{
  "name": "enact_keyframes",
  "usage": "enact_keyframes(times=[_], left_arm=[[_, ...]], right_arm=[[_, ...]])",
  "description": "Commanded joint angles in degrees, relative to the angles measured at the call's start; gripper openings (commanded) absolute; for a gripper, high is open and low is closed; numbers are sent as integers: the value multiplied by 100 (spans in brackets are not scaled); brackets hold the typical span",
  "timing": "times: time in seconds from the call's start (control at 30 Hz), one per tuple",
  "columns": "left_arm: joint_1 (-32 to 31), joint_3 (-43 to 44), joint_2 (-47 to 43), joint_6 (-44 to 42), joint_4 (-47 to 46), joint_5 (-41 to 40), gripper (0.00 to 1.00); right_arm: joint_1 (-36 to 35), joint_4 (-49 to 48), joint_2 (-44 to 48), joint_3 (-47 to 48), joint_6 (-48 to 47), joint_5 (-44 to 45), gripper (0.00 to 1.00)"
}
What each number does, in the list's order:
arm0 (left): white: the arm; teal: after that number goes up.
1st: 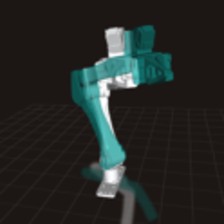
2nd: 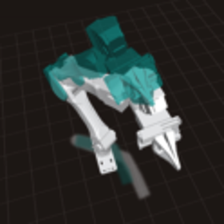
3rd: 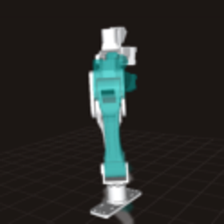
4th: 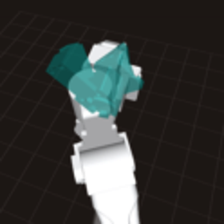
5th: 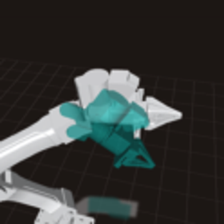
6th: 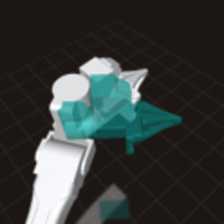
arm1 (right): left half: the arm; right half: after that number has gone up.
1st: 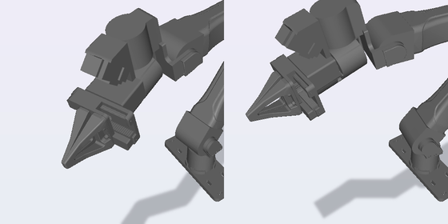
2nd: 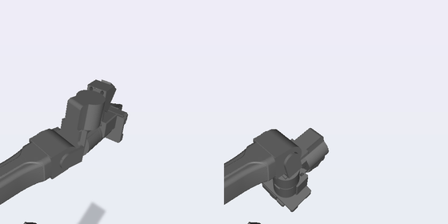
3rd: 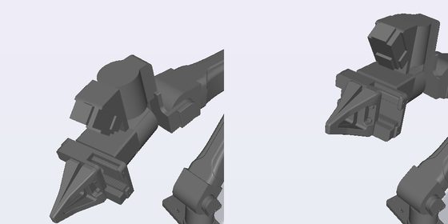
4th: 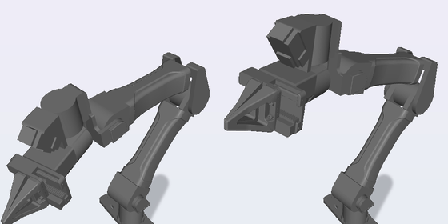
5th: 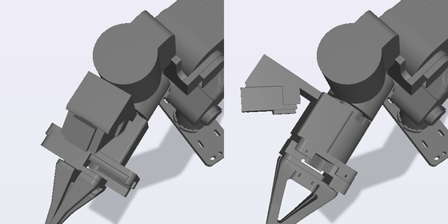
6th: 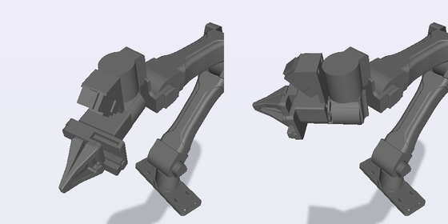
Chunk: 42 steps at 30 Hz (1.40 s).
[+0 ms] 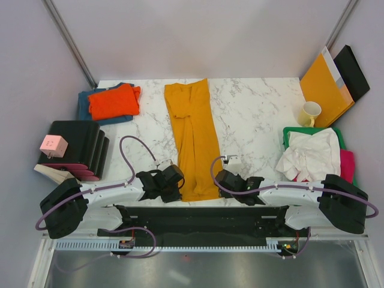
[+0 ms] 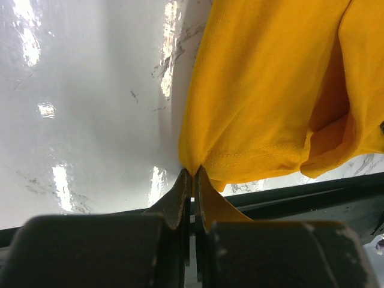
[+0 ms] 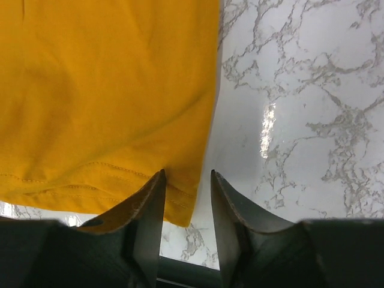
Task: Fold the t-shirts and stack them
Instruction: Grab the bottom of the folded rectangular tshirt with both arms
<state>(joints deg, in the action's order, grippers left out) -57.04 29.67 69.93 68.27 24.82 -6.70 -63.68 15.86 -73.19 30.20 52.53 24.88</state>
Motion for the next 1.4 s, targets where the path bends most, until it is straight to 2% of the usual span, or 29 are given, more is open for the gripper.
enact_keyframes(times=[0.0,0.2,0.3,0.63,0.87,1.1,1.2,1.37], left_arm=[[-71,-58,126,-209,462,-42,2],[-80,47,152,-305,515,-121,2],[-71,126,187,-376,541,-139,2],[-71,136,12,-376,875,-112,2],[-88,30,-427,-358,1078,54,2],[-605,416,-375,-464,1069,-76,2],[-896,697,-375,-411,1113,-279,2],[-1266,1146,-638,-262,1332,-849,2]], right_arm=[[-57,163,15,-163,424,-63,40],[-74,435,340,-330,731,-54,20],[-74,602,463,-409,846,-54,0],[-276,1279,1262,-743,1531,-36,0],[-583,1131,1246,-893,1734,-98,0],[-681,348,281,-402,1181,-212,0],[-786,505,173,-85,1040,-2,0],[-901,1181,542,206,1040,701,0]])
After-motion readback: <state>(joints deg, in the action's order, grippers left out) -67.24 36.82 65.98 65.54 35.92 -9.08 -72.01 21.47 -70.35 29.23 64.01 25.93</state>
